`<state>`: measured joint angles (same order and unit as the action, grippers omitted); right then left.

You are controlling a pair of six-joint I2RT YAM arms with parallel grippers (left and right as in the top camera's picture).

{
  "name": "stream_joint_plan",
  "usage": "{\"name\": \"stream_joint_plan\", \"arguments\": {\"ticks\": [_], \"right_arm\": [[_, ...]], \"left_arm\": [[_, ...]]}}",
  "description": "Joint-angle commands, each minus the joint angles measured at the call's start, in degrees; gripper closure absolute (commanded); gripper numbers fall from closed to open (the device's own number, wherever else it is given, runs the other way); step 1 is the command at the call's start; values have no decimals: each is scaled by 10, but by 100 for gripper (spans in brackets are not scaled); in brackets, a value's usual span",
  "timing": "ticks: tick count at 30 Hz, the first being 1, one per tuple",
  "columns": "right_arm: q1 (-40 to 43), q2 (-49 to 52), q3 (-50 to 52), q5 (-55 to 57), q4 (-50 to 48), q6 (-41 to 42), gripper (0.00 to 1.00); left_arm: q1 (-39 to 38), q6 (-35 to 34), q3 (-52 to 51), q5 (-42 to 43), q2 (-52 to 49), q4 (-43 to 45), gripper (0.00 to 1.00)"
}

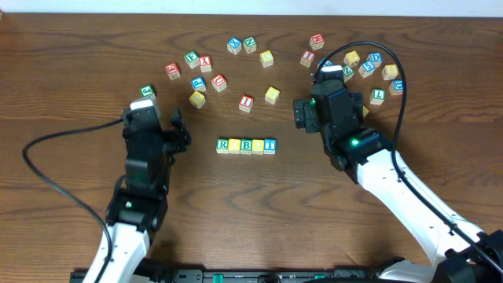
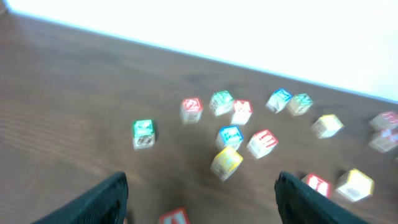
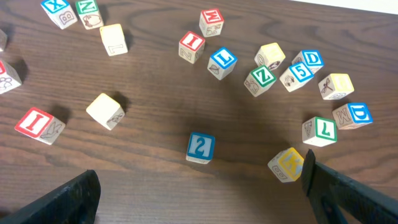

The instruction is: Spell out ROBOT

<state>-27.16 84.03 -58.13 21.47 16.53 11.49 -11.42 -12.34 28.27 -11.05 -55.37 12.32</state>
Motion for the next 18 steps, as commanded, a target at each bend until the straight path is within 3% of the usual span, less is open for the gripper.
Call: {"name": "stream_joint_plan", "arguments": {"ticks": [1,11,18], "right_arm": [[5,-10,-7,9,0,-4,1],[5,-10,-7,9,0,-4,1],[5,-10,-7,9,0,-4,1]], "left_arm": [[-1,50,-35,49,32,25,26],[42,77,-116,197,132,13,25],[62,76,-150,244,187,-33,26]]}}
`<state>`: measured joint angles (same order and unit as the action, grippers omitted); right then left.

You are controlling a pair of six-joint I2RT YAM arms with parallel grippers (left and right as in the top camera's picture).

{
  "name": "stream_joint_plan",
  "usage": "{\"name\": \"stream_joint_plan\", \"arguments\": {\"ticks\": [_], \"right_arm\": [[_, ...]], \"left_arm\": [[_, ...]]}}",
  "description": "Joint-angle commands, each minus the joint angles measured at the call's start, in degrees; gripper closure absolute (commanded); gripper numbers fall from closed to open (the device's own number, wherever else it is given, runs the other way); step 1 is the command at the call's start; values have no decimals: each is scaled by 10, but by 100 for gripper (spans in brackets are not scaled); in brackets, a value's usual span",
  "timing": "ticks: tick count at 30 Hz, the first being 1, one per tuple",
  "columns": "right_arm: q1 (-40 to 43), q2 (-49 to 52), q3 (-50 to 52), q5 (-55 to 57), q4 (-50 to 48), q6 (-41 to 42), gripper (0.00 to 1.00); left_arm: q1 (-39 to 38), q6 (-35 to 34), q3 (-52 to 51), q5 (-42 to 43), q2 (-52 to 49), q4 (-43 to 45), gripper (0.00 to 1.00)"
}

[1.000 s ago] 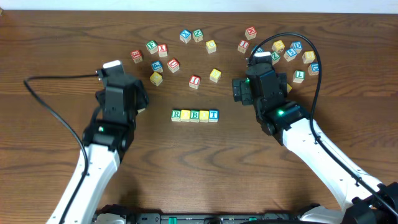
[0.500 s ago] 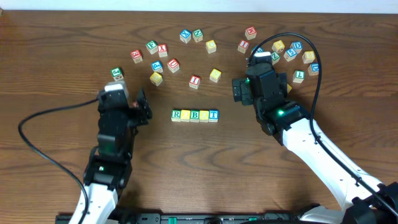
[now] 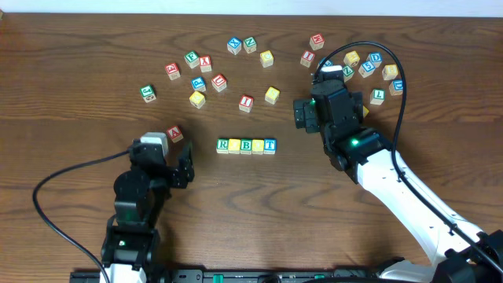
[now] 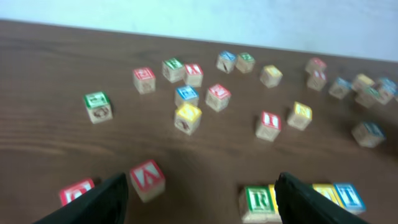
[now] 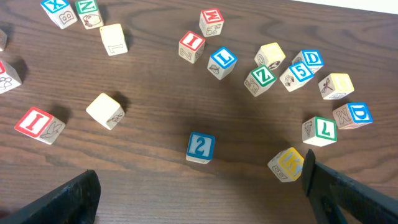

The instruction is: Spell out ROBOT

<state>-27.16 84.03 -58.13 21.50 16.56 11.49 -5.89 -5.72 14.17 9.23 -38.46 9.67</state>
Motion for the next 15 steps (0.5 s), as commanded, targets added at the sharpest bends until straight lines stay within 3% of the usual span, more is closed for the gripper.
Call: {"name": "stream_joint_plan", "arguments": {"ticks": [1,15], "right_arm": [[5,-10,-7,8,0,-4,1],[5,-10,-7,8,0,-4,1]], "left_arm": [[8,10,-14,47,24,-9,25],[9,10,-100,49,115,-10,26]]}}
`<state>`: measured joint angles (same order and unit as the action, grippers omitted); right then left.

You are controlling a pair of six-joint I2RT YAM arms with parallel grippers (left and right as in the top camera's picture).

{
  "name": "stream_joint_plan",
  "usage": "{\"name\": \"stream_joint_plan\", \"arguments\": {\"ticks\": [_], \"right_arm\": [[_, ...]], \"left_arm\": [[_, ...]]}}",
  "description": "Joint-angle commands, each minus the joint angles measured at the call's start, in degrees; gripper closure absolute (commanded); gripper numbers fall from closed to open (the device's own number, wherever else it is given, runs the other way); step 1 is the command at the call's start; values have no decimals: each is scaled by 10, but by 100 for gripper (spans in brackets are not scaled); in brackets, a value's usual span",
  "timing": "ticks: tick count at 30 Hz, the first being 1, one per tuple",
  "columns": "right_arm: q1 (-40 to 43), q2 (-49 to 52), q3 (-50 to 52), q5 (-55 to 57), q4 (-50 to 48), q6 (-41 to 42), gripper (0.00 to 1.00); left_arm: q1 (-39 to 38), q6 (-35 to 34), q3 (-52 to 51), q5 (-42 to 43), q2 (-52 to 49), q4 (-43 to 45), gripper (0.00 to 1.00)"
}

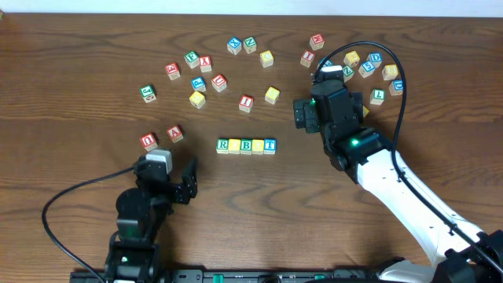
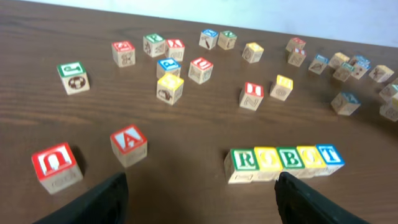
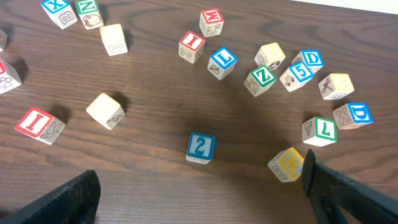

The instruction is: Spell out ROBOT

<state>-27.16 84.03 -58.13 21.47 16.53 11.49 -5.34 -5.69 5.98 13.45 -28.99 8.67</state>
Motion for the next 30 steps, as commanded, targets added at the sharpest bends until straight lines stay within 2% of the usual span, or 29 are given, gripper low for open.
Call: {"name": "stream_joint_plan", "arguments": {"ticks": [1,6,13,17,30], "right_arm": [[5,-10,-7,9,0,-4,1],[5,-10,-7,9,0,-4,1],[5,-10,-7,9,0,-4,1],[5,-10,-7,9,0,-4,1],[5,-10,-7,9,0,-4,1]], "left_arm": [[3,10,-24,6,28,0,26],[3,9,-58,1,73,0,26],[3,10,-57,0,110,-50,26],[3,8,-57,0,134,-120,26],[3,8,-57,0,175,-118,25]]}}
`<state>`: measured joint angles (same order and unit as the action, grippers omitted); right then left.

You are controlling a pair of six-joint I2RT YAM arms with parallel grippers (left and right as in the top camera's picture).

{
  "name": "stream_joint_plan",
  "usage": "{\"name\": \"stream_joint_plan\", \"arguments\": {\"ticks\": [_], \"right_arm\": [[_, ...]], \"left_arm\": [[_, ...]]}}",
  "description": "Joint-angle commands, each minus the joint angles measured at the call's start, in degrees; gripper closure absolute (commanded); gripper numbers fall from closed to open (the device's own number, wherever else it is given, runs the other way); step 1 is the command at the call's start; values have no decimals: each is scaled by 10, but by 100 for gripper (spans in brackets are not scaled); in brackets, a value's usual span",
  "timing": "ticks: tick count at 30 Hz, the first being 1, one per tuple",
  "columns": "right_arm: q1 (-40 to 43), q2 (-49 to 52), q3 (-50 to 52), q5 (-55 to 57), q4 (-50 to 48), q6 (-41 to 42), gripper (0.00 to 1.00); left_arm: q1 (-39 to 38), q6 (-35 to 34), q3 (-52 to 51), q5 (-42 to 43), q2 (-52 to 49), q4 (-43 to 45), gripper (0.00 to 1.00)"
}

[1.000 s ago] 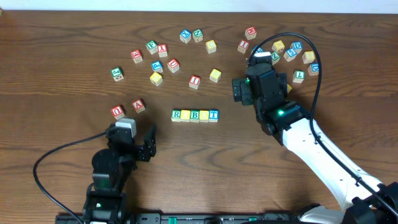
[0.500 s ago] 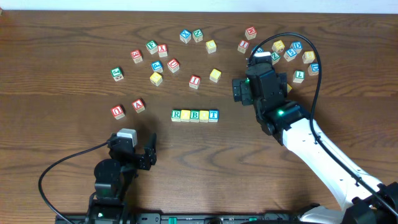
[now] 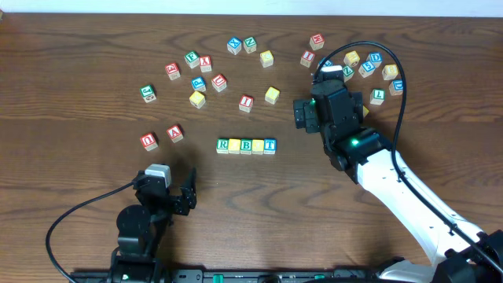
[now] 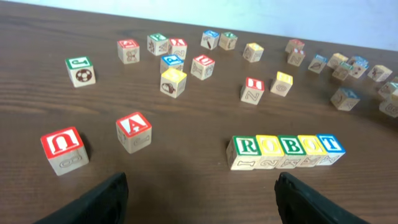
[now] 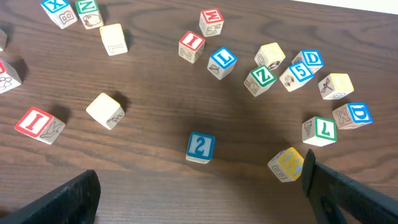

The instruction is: Spell out ROBOT

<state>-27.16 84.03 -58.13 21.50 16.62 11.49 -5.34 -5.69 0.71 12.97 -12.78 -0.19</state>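
Five letter blocks stand side by side in a row (image 3: pixel 246 145) at the table's middle, and in the left wrist view the row (image 4: pixel 286 151) reads R, O, B, O, T. My left gripper (image 3: pixel 177 190) is near the front edge, left of and below the row, open (image 4: pixel 199 205) and empty. My right gripper (image 3: pixel 321 106) hovers right of the row, open (image 5: pixel 199 199) over bare wood, holding nothing.
A red U block (image 4: pixel 64 149) and a red A block (image 4: pixel 133 131) lie left of the row. Several loose blocks are scattered across the back (image 3: pixel 236 47) and at the back right (image 3: pixel 373 67). A blue 2 block (image 5: pixel 200 148) and a yellow block (image 5: pixel 286 165) lie ahead of the right fingers.
My left gripper has drawn a little further back toward the front edge, still open. The row of blocks and the right arm have not moved.
At first my left gripper stood open left of the row, covering the red A and U blocks. Then it was further back with the A showing, then both A and U showed. Now it sits nearest the front edge. The row and right arm stayed put.
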Motion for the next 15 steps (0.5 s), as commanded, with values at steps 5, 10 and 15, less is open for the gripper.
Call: {"name": "stream_joint_plan", "arguments": {"ticks": [5,10,15], "right_arm": [[5,-10,-7,8,-1,-4,1],[5,-10,-7,8,-1,-4,1],[4,-10,-7,8,-1,-4,1]], "left_arm": [[3,8,-5,3,55,-29,26],[3,8,-5,-2,114,-30,25],[3,7,-5,1,127,-31,26]]}}
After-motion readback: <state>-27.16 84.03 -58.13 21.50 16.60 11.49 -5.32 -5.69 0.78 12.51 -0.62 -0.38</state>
